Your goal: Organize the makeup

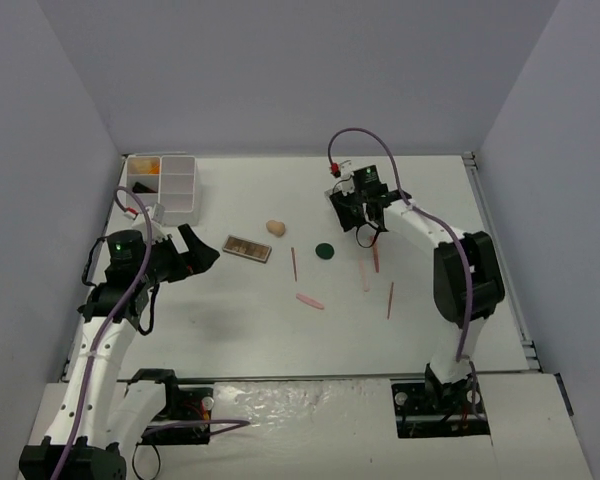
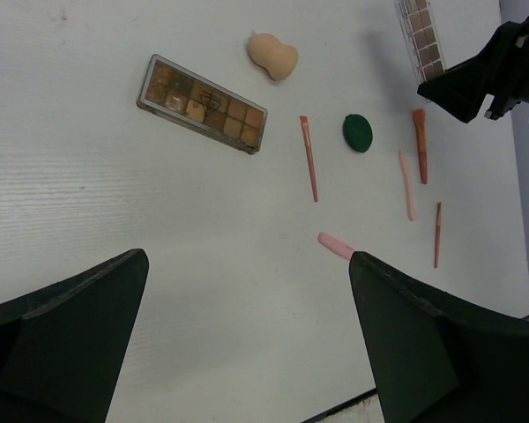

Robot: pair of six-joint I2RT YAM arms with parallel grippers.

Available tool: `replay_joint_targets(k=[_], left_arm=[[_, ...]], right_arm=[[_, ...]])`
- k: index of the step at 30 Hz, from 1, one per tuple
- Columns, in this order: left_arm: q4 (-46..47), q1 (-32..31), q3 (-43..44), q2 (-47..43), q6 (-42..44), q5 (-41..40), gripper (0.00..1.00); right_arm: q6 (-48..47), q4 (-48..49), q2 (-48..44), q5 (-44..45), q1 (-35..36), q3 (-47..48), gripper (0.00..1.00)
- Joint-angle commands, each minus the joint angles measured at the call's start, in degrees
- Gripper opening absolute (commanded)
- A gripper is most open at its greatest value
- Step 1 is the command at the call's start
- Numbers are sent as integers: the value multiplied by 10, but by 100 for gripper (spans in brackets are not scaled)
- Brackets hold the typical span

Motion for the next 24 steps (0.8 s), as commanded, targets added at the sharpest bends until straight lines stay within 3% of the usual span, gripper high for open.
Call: replay_joint_targets(k=[1, 8, 13, 24], left_arm=[[46, 4, 78, 5, -52, 73, 97], [86, -21, 142, 22, -129, 139, 97], [94, -52, 185, 41, -158, 149, 97], [-3, -153, 273, 122, -108, 130, 97]], right_arm=[[20, 97, -156, 16, 77, -57, 2], [53, 228, -317, 2, 221, -202, 1], [53, 270, -397, 2, 286, -249, 1], [26, 267, -437, -26, 327, -261, 2]])
